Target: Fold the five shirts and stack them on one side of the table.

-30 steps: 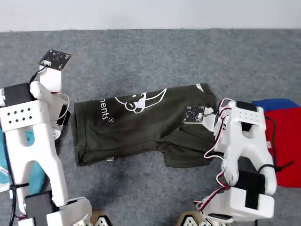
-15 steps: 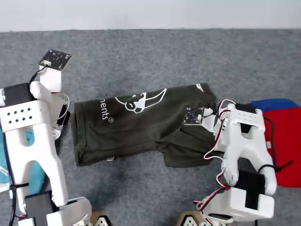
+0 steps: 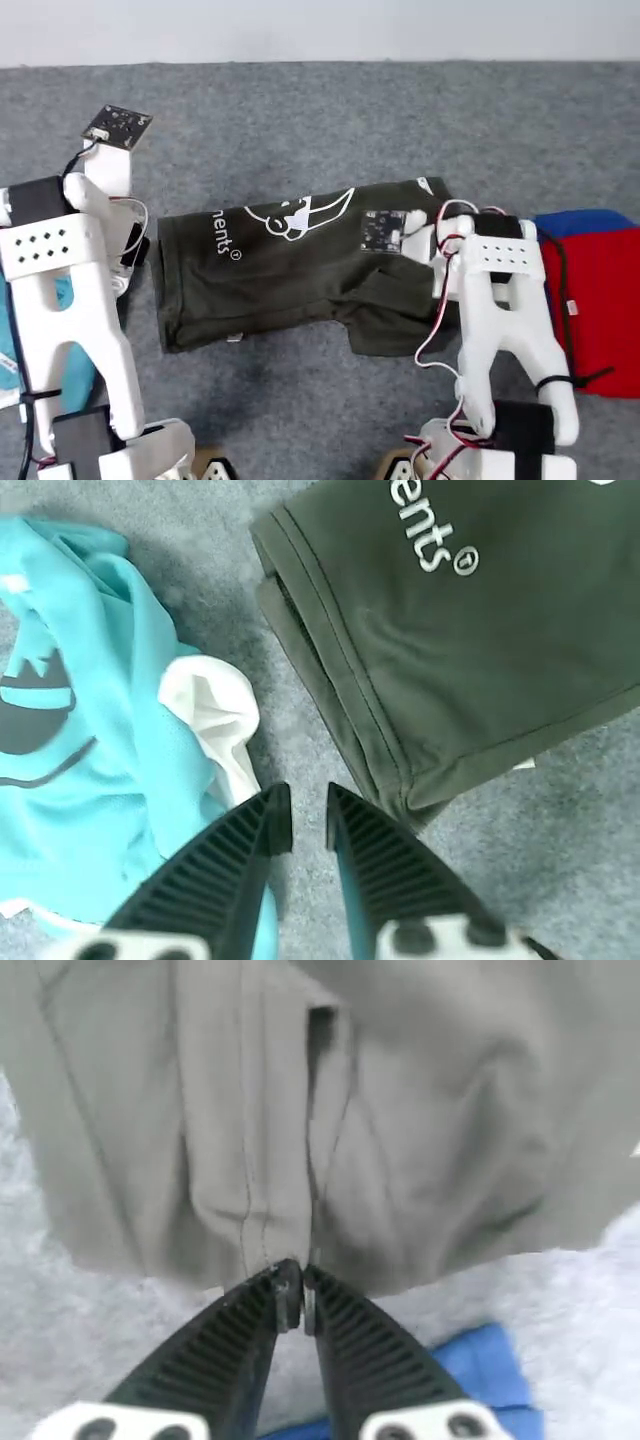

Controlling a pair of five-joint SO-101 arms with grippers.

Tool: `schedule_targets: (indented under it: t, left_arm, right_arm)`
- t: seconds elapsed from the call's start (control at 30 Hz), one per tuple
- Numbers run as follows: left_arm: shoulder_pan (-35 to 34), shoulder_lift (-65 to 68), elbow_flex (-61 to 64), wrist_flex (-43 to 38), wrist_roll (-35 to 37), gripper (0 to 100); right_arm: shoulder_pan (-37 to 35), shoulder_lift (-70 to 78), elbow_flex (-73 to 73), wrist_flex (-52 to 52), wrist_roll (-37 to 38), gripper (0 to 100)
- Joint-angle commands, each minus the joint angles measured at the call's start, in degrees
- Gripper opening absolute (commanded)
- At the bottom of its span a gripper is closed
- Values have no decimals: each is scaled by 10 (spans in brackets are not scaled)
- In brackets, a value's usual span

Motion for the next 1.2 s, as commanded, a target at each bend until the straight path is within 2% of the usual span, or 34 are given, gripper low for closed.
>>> schedule_targets:
  t: [0.0, 0.1, 0.4, 0.63, 0.83, 0.9, 1.03, 1.17]
  left_arm:
    - [0, -20, 19, 10, -6, 66]
    - [0, -22, 37, 10, -6, 66]
    - [0, -22, 39, 2, -6, 66]
    - [0, -21, 39, 2, -6, 66]
    - [0, -21, 39, 2, -6, 66]
    - [0, -21, 39, 2, -6, 66]
    - [0, -21, 39, 1, -6, 66]
    - [0, -21, 40, 1, -6, 66]
  right_arm:
    - [-10, -5, -47, -45, -23, 9]
    - [-7, 16, -80, -77, -37, 9]
    - [-11, 78, -149, -82, -48, 9]
    - [-12, 183, -151, -202, -51, 9]
    - [-29, 240, -153, -244, -83, 18]
    - [-26, 243, -153, -259, -117, 61]
    - [-24, 233, -154, -269, -171, 221]
    - [-21, 177, -153, -199, -187, 278]
